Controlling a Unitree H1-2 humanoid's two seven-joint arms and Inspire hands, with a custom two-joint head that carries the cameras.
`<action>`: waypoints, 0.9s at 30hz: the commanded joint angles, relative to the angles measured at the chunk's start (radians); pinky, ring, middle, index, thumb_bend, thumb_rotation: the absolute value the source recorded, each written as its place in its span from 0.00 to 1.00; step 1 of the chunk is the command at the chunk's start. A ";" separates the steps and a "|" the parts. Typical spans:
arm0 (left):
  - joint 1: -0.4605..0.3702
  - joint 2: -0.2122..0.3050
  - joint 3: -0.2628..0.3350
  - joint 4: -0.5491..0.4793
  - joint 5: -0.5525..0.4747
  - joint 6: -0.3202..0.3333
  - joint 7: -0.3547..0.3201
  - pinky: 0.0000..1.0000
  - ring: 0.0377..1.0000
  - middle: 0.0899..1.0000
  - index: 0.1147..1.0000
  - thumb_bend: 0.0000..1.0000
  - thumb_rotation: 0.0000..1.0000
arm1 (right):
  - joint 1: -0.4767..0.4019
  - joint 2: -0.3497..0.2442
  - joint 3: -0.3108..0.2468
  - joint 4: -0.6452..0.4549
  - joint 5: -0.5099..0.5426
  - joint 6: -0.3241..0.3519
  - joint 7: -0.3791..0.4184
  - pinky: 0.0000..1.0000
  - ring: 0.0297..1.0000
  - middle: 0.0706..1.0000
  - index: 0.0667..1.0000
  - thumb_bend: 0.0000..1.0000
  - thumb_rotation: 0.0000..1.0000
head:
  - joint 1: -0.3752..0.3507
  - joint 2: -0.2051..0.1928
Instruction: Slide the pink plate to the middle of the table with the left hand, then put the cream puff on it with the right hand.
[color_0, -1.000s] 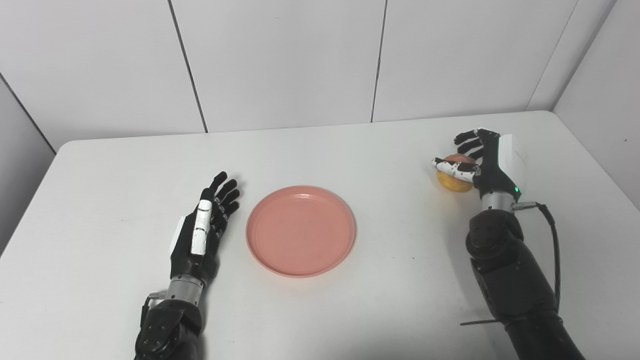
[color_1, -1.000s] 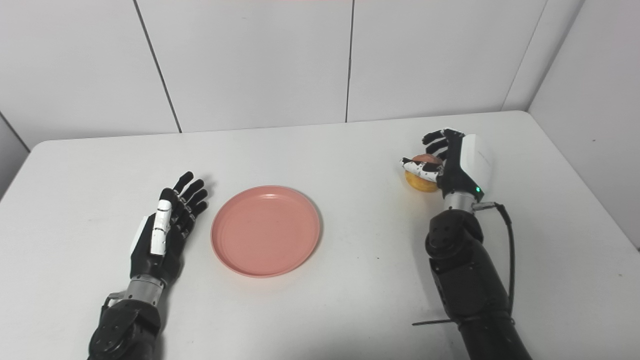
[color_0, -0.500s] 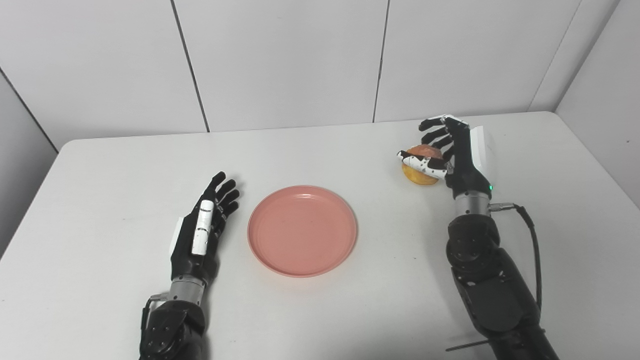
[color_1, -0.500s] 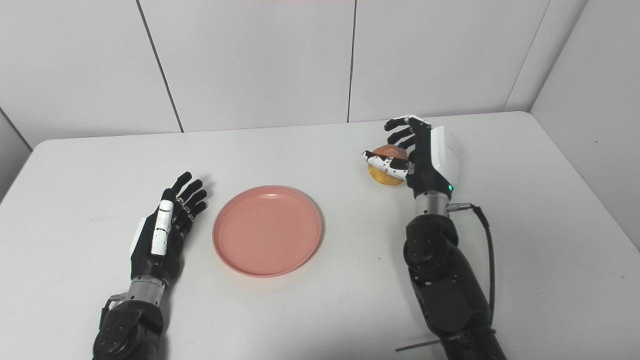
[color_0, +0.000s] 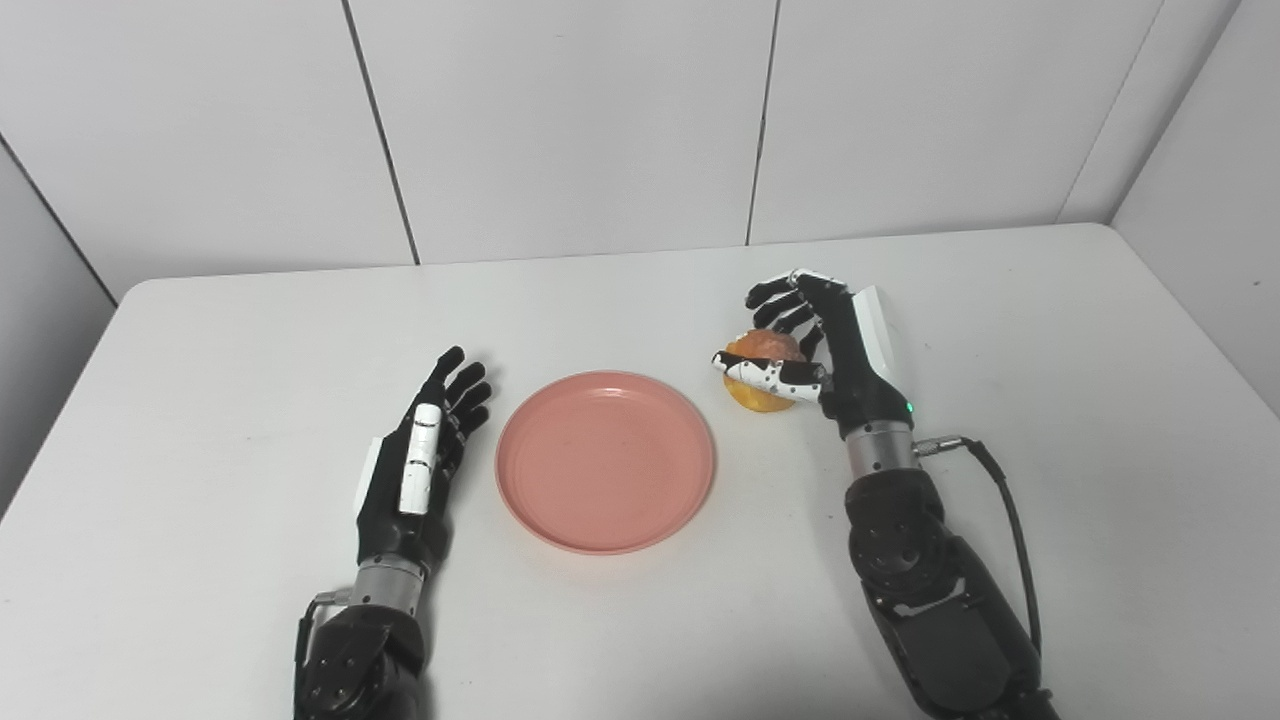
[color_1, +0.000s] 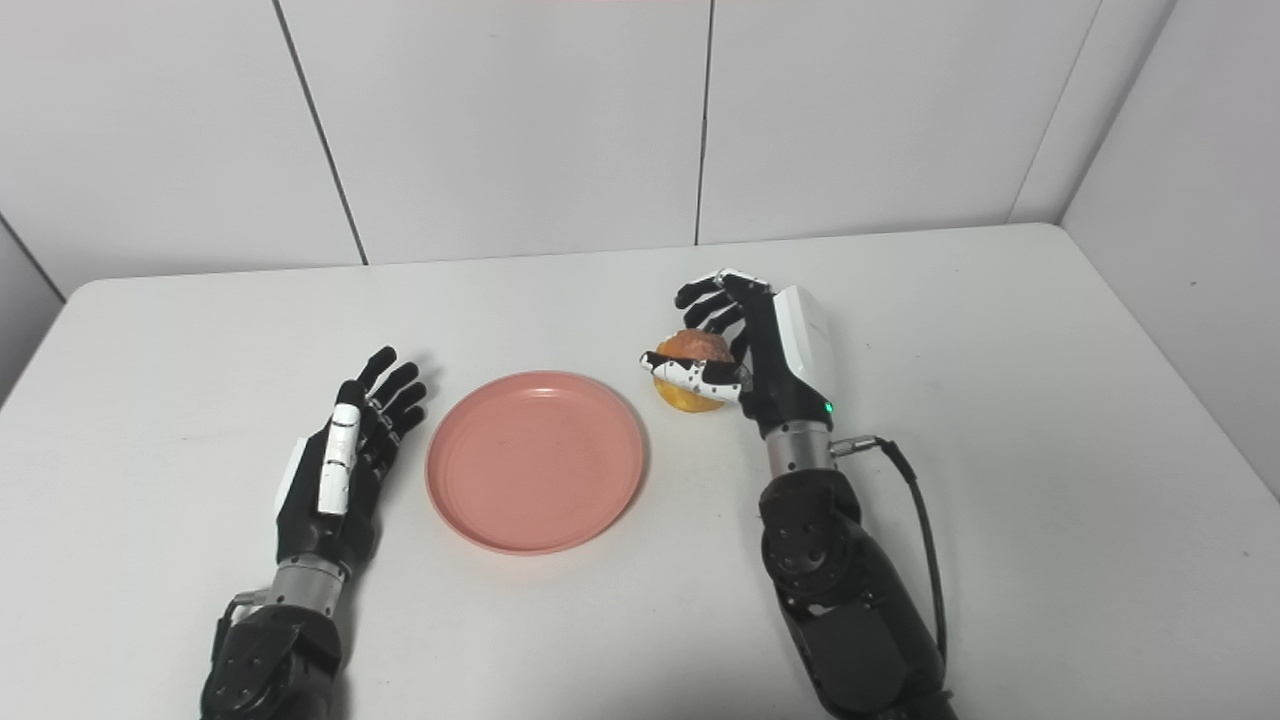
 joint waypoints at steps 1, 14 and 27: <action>0.034 -0.006 -0.013 0.009 0.017 0.019 0.004 0.92 0.90 0.89 0.90 0.60 0.99 | -0.015 0.003 0.008 -0.043 -0.009 -0.074 0.006 0.20 0.43 0.45 0.44 0.51 0.00 | 0.010 0.000; 0.035 -0.030 -0.022 0.007 0.024 0.025 0.012 0.94 0.91 0.91 0.90 0.59 1.00 | 0.049 0.067 0.078 -0.041 -0.012 -0.183 0.045 0.29 0.38 0.50 0.43 0.51 0.00 | 0.058 0.008; 0.034 -0.062 -0.046 0.005 0.049 0.038 0.039 0.96 0.92 0.90 0.90 0.59 1.00 | 0.040 0.079 0.108 0.034 -0.013 -0.294 0.071 0.33 0.43 0.51 0.42 0.49 0.00 | 0.134 -0.001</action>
